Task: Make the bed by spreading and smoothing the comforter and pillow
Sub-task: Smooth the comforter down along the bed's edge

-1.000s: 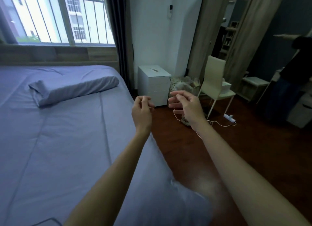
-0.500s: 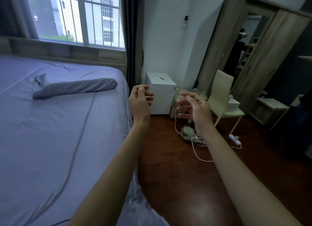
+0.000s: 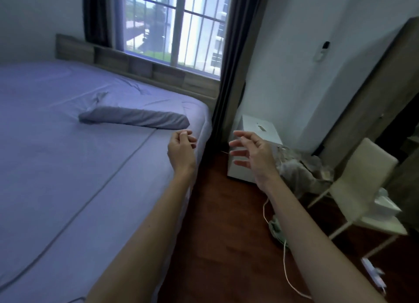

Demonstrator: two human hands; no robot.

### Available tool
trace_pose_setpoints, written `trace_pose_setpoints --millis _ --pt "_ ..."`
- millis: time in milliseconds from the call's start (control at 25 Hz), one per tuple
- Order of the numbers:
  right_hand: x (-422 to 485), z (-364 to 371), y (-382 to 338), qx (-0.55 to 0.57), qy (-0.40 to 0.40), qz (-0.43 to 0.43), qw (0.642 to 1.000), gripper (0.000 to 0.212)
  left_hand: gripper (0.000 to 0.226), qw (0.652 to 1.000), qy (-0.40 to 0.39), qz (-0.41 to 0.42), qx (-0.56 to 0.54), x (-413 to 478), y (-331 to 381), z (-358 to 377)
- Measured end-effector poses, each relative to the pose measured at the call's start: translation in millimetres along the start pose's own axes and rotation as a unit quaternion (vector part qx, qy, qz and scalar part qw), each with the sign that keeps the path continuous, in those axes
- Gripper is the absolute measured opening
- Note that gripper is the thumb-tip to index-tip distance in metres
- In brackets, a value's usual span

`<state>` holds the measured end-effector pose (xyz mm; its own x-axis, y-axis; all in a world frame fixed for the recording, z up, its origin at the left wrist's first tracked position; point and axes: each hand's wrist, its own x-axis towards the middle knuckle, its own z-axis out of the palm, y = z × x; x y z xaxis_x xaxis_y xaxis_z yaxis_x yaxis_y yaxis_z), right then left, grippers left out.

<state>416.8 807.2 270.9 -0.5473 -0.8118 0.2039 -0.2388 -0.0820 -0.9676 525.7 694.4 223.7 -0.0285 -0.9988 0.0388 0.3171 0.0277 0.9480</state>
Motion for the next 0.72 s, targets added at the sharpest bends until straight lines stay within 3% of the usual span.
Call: trace_pose_setpoints --millis 280,400,720 --pt "113 -13 36 0.055 -0.074 0.002 0.996 0.022 0.027 0.995 0.008 0.046 0.090 50 -22 51" --pt "164 -10 55 0.079 -0.115 0.004 0.990 0.021 0.028 0.988 0.052 0.036 0.143 82 -46 65" --pt "309 -22 83 0.080 -0.241 -0.035 0.967 0.022 0.031 0.969 0.187 0.064 0.150 160 -77 143"
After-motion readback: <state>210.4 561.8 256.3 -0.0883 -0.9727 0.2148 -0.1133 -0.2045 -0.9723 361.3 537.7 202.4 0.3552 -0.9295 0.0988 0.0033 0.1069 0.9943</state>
